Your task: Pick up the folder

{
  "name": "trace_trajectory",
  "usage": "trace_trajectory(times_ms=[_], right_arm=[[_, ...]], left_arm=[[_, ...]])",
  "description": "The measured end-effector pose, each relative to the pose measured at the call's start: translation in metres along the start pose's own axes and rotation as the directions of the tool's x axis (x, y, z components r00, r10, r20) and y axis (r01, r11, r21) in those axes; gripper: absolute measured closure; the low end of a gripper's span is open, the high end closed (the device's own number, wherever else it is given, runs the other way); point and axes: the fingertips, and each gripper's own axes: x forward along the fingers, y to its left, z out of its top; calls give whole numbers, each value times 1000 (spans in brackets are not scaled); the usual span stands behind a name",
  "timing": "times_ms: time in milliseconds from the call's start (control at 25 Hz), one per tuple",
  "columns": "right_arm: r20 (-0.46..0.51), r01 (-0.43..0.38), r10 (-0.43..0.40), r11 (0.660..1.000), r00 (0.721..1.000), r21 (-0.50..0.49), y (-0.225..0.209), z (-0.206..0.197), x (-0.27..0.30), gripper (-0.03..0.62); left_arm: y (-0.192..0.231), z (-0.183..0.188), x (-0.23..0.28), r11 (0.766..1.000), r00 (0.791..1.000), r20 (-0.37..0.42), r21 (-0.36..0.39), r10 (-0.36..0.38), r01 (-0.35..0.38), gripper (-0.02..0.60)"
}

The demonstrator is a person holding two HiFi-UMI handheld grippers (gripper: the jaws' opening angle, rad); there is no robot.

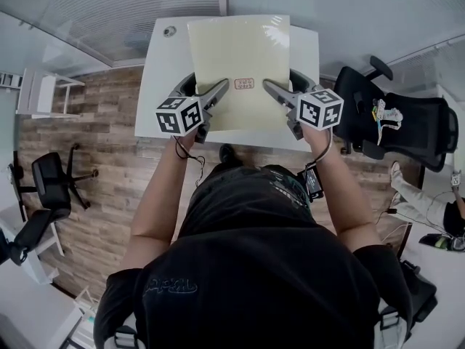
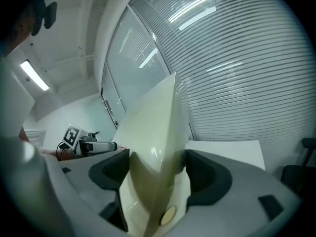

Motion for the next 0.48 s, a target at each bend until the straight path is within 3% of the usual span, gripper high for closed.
trace_trajectory(times_ms=[480], right_arm=[[-13, -12, 12, 1000, 1000, 27, -1, -50, -88, 233]], left_arm=[[-82, -59, -19, 999, 1000, -6, -33, 19, -20, 161]])
